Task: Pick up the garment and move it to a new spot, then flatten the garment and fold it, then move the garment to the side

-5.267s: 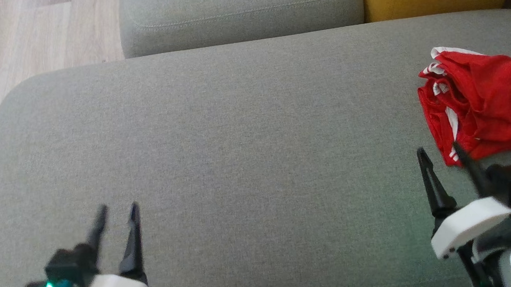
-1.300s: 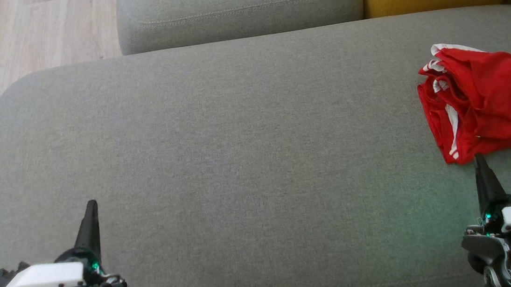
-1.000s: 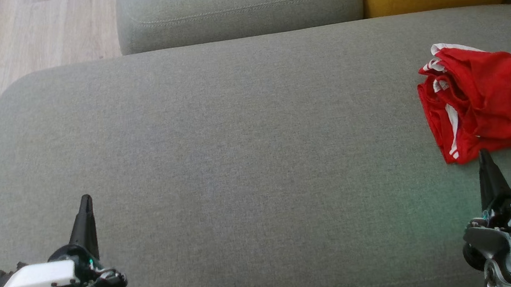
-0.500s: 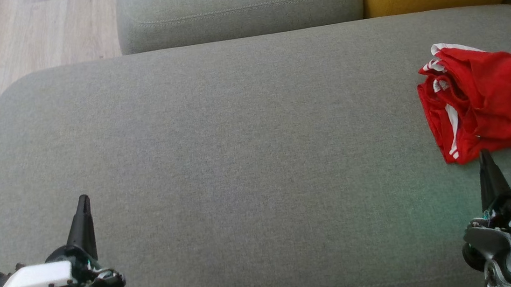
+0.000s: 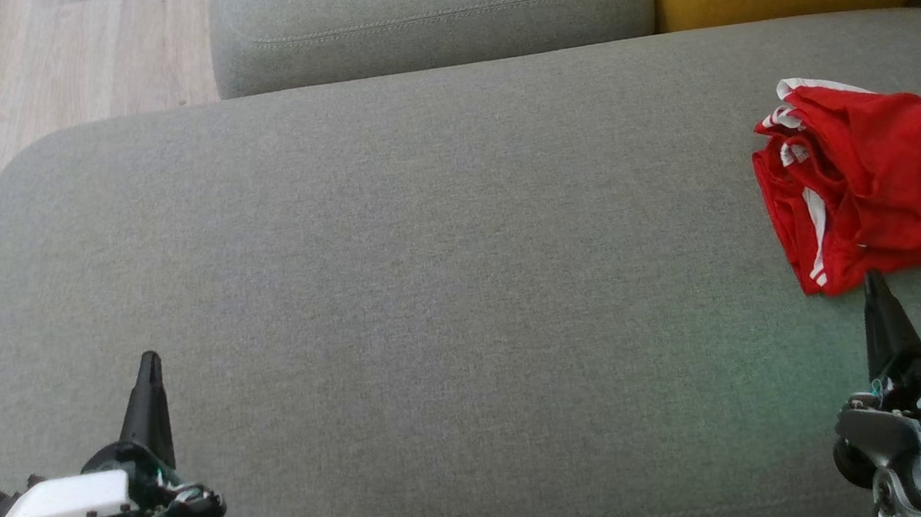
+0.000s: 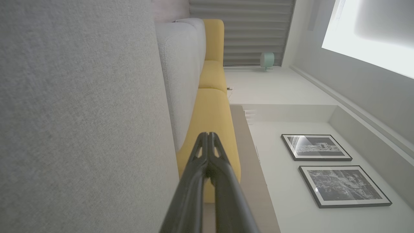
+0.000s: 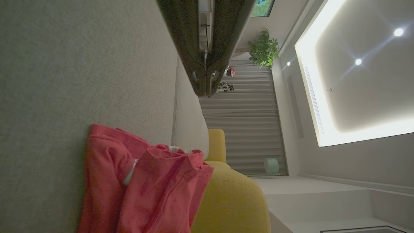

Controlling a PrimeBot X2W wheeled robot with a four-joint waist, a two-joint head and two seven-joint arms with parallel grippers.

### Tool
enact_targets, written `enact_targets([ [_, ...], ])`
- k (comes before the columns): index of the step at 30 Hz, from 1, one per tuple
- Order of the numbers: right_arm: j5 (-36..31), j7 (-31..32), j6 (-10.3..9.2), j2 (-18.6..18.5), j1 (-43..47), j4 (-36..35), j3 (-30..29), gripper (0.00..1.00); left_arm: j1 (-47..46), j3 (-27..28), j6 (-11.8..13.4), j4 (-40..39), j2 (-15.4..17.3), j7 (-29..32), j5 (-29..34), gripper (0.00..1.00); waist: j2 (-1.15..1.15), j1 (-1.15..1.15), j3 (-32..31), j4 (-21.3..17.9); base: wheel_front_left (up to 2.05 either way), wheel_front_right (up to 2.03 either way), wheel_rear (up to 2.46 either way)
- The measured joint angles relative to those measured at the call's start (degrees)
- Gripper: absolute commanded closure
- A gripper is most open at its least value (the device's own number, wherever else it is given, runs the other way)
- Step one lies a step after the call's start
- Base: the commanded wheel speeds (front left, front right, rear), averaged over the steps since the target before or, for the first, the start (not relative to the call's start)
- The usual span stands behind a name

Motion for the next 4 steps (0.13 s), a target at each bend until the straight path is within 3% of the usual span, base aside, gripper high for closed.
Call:
enact_targets([
  [4,0.00,0.00,0.00,0.00,0.00,0.00,0.00,1.00,-0.01,0.07,0.00,0.00,-0.05,0.01,0.00,1.00,0.00,0.00,0.00,0.00,0.00,0.00,0.00],
])
